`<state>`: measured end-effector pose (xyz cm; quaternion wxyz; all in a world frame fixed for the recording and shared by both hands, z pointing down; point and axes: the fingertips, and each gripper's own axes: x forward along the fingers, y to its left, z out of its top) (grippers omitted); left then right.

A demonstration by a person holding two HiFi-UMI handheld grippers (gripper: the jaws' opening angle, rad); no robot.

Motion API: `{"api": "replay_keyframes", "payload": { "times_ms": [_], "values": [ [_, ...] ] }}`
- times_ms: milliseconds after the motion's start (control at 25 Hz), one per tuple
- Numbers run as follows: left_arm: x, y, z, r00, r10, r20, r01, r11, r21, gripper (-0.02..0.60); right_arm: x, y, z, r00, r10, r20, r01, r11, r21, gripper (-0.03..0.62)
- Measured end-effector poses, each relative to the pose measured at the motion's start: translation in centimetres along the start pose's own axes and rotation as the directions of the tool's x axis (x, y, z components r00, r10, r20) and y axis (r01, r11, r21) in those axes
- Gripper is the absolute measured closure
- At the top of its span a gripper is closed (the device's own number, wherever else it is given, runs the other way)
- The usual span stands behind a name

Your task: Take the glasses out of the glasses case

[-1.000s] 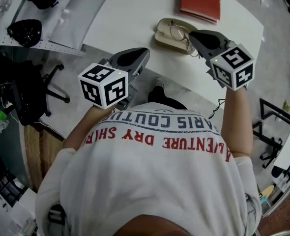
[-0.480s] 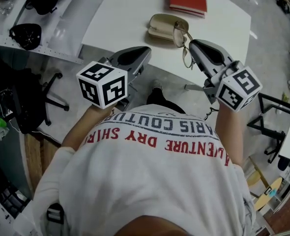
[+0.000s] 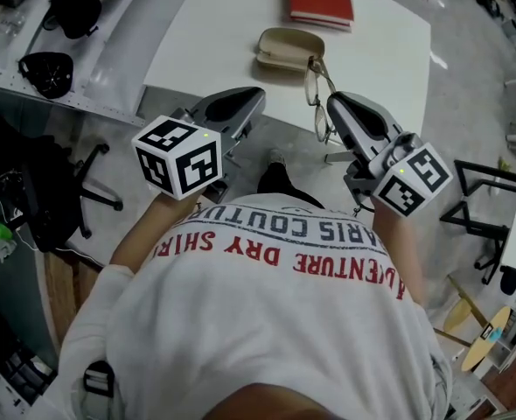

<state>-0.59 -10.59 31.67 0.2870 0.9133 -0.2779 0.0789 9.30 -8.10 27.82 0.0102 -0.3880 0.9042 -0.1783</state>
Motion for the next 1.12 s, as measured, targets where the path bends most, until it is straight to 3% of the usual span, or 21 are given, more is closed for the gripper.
{"api": "replay_keyframes", "payload": {
  "times_ms": [600,1120],
  "values": [
    [0.1,-0.7,0.3,1.000,-0.019,0.000,0.019,0.999,0.026,0.551,-1.1,-0.3,0.0,0.997,-0.037,0.072,0.036,0.999,0.025,0.562],
    [1.6,-0.3,0.8,1.000,-0.018,-0.009,0.019,1.000,0.021,0.551,-0.7,-1.9,0.5,0.997,-0.031,0.072,0.028,0.999,0.035,0.562]
  ]
}}
